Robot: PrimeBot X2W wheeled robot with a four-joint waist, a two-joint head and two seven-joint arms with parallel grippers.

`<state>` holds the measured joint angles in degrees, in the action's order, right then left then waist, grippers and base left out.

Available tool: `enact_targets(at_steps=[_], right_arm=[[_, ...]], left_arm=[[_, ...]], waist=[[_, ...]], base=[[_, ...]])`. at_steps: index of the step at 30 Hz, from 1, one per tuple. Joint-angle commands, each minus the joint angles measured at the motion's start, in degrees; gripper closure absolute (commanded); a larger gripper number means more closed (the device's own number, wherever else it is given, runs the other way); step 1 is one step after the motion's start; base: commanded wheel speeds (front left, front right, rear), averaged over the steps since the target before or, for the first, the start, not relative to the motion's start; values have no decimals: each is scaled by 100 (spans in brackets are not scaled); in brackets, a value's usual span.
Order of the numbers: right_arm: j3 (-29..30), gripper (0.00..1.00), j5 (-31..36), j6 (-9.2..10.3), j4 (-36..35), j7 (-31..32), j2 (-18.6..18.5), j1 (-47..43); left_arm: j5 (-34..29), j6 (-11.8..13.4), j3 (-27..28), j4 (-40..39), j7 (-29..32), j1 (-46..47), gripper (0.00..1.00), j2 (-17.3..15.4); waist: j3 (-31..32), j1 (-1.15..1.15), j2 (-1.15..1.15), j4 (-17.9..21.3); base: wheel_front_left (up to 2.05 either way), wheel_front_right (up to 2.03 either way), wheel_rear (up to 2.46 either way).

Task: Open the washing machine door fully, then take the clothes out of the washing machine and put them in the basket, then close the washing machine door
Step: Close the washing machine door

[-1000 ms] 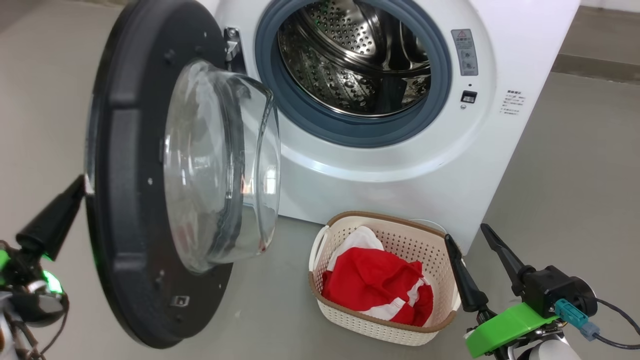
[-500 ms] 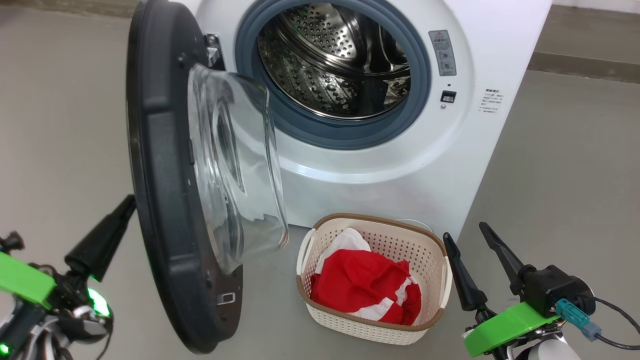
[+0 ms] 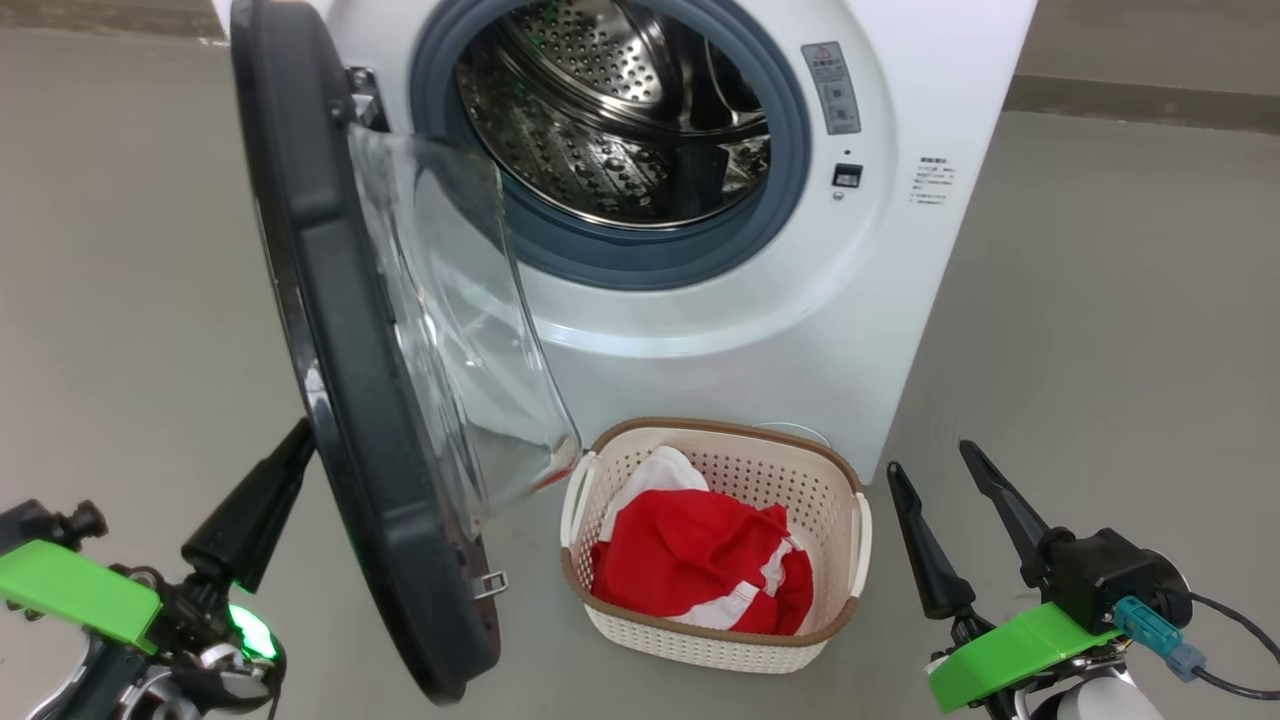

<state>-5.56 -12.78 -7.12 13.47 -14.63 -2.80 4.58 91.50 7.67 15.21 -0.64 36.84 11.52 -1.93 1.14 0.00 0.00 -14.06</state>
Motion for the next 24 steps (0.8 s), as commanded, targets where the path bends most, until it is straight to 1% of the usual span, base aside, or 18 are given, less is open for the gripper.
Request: enact_targets(at_steps=[1, 12, 19, 22, 24], right_arm=[[-112, 0, -1, -36, -158, -37, -8, 107], [-61, 0, 10, -36, -174, -37, -8, 167], [-40, 0, 14, -36, -180, -37, -8, 158], [-40, 0, 25, -36, -171, -37, -8, 150], [-35, 0, 29, -36, -167, -37, -8, 151]], left_arm=[[83, -79, 78, -213, 10, 37, 100, -95], [329, -207, -208, -271, -249, -53, 100, -95], [428, -284, -330, -276, -359, -130, 100, -95], [515, -369, -355, -315, -388, -171, 100, -95], [450, -432, -333, -356, -467, -194, 100, -97]], waist=[[-43, 0, 0, 78], [-146, 0, 0, 278], [-147, 0, 0, 279], [-136, 0, 0, 260], [-133, 0, 0, 241]], base=[[0, 0, 0], [0, 0, 0], [0, 0, 0], [0, 0, 0], [0, 0, 0]])
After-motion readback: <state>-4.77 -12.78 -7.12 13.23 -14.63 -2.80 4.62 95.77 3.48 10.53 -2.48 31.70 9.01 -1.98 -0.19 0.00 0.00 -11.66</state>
